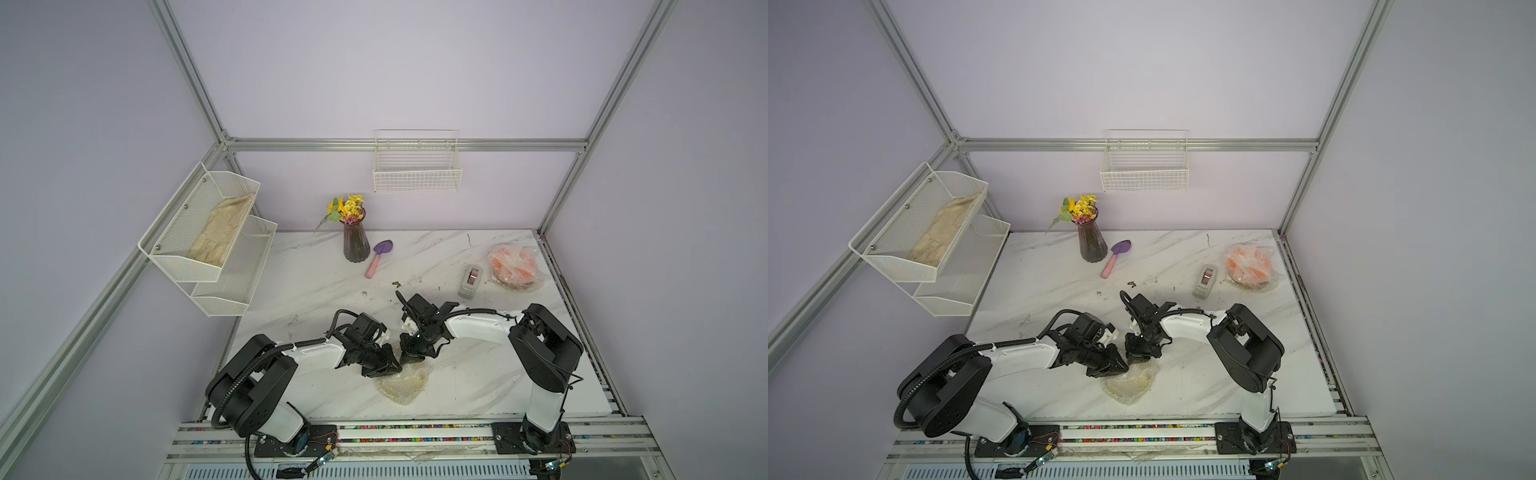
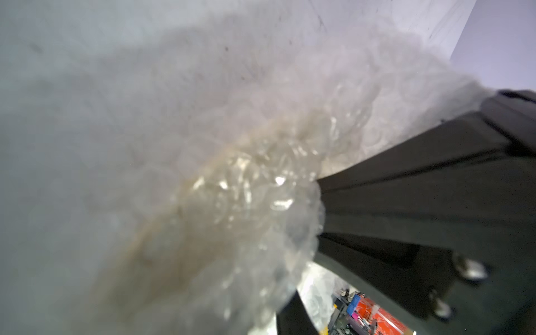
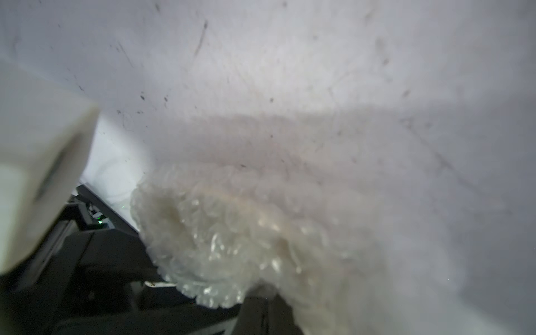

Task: Wrap dinner plates in bubble wrap
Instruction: Wrap the plate in the bubble wrap.

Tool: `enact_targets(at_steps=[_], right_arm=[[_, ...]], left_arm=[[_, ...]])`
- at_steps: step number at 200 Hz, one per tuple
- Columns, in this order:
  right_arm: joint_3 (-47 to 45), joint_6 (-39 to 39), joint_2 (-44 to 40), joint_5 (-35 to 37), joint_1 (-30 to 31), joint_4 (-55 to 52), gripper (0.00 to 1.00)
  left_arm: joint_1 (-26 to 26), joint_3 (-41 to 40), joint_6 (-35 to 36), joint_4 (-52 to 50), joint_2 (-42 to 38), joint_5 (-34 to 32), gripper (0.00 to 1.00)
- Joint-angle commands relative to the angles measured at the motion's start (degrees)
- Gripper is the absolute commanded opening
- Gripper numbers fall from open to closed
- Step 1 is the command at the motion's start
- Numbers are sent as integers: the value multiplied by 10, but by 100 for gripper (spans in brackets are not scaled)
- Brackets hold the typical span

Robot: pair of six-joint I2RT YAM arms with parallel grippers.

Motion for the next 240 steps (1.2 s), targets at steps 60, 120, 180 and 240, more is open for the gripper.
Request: enact_targets(at_steps=[60,120,180,240], right_arm=[[-116,161,-90,-18,13,99,0],[-143,92,-111,113,13,-77,0],[-78,-81,-46,209,12,-42,0],[3,-250,6,133,-20,16,0]], left_arm=[[-13,-22,-22,-56,55,-23,19],[-13,0,-19,-98,38,-42,19],[5,216,73,-289,10,-110,29],[26,227,146,-254,123,-21,25]])
